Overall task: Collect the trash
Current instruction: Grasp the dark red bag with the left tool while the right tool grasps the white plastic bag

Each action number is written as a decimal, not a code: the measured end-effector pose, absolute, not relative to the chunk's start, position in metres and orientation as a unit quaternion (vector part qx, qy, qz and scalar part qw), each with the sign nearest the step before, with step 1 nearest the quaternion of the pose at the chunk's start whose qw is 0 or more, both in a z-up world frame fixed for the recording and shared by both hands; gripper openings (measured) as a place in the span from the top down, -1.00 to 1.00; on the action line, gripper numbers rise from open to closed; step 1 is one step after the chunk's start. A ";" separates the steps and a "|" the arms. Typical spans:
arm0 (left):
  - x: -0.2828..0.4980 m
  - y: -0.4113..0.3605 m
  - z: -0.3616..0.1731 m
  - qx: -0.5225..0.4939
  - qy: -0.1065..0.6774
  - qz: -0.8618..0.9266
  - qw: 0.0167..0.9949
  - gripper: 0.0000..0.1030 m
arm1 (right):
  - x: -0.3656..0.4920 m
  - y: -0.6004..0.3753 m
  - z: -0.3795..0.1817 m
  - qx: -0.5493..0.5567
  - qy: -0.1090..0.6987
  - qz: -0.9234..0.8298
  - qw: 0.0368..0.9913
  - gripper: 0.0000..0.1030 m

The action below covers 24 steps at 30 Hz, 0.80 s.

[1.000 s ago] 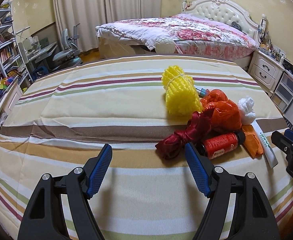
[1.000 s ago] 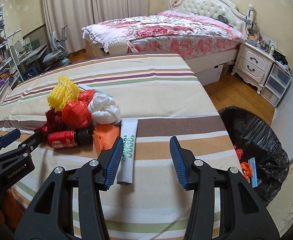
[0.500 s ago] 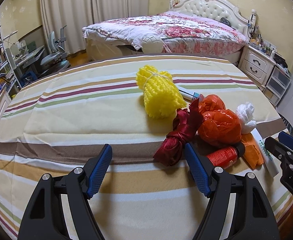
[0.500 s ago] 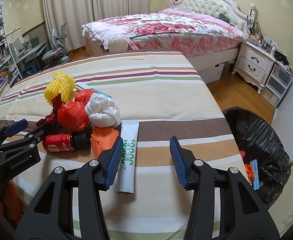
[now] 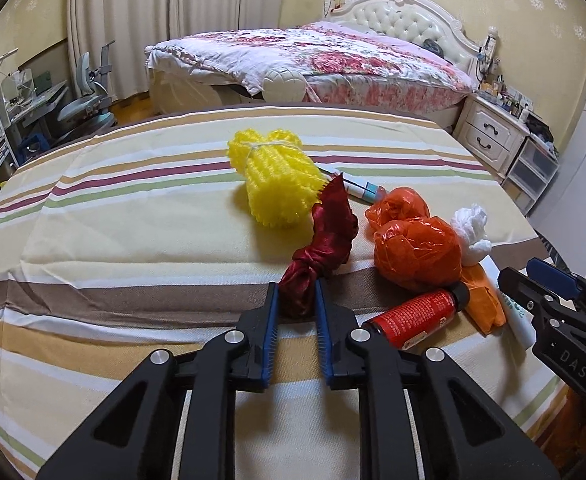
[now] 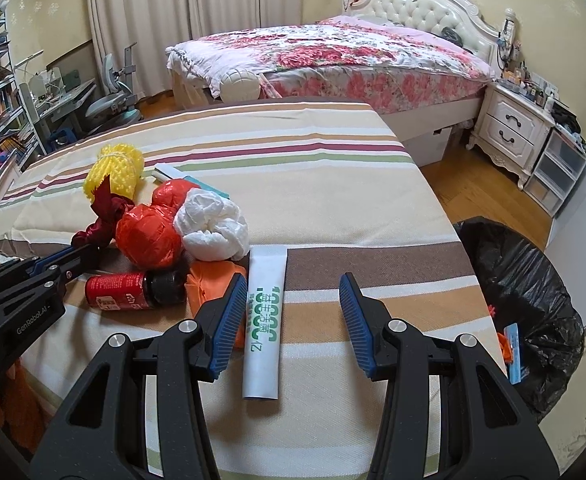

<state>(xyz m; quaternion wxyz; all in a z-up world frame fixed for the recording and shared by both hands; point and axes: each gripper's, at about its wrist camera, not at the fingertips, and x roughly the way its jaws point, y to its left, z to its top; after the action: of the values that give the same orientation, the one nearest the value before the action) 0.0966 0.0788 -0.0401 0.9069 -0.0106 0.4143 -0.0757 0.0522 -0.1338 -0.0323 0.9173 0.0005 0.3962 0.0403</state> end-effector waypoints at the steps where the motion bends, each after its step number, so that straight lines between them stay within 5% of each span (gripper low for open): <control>1: 0.095 0.080 -0.039 -0.012 0.413 -0.075 0.908 0.66 | 0.052 -0.132 -0.031 0.000 0.395 0.041 0.918 0.08; 24: 0.080 0.122 -0.034 -0.050 0.410 -0.026 0.910 0.67 | 0.075 -0.096 -0.020 -0.008 0.388 0.079 0.918 0.08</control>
<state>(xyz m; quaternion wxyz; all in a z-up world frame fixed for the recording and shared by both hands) 0.0802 0.1220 -0.0340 0.9104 -0.0499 0.4099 -0.0263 0.0752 -0.0956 -0.0195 0.9181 -0.0076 0.3883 0.0787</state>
